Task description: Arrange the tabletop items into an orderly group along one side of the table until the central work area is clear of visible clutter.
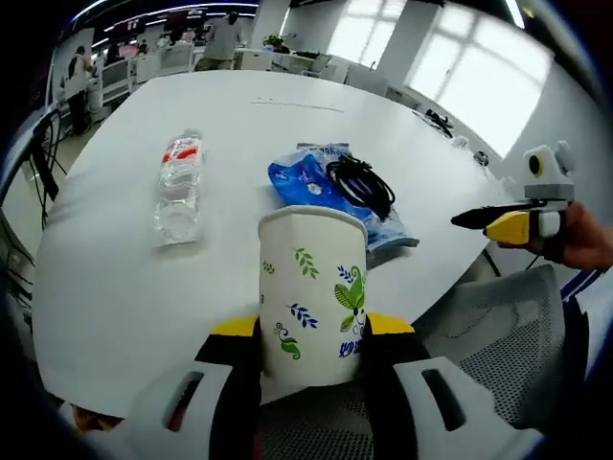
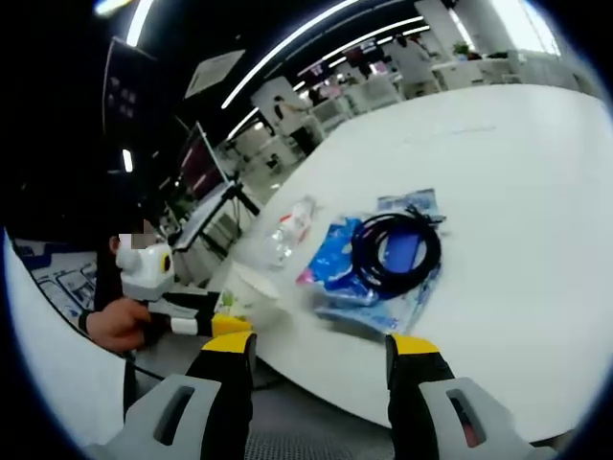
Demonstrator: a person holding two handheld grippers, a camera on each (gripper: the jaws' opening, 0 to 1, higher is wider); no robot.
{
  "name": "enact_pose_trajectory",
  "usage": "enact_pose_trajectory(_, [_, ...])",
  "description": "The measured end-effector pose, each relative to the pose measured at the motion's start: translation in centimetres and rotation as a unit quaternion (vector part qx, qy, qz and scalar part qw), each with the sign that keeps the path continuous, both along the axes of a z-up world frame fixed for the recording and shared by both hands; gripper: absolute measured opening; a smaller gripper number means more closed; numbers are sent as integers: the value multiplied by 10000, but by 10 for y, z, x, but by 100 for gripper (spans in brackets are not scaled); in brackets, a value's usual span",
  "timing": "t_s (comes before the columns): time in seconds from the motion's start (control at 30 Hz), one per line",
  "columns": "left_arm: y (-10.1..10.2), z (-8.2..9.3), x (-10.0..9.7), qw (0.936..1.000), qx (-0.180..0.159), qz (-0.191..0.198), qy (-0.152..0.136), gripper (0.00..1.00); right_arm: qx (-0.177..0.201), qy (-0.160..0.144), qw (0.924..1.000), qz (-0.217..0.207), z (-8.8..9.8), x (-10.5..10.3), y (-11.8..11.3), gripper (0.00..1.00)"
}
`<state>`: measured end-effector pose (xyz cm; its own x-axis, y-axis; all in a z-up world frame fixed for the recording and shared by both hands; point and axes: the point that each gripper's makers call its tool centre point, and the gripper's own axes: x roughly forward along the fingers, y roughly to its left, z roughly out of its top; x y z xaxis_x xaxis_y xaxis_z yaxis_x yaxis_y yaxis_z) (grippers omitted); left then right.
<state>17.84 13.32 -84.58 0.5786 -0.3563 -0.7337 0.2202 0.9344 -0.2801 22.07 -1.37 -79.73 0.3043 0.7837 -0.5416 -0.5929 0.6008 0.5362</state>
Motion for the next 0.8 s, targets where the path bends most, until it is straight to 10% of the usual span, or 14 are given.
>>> enact_pose_trajectory(0.8, [-64,20,-4,9820,319,-1800,-472,39,395,188,9986,290,7,-20,37,51])
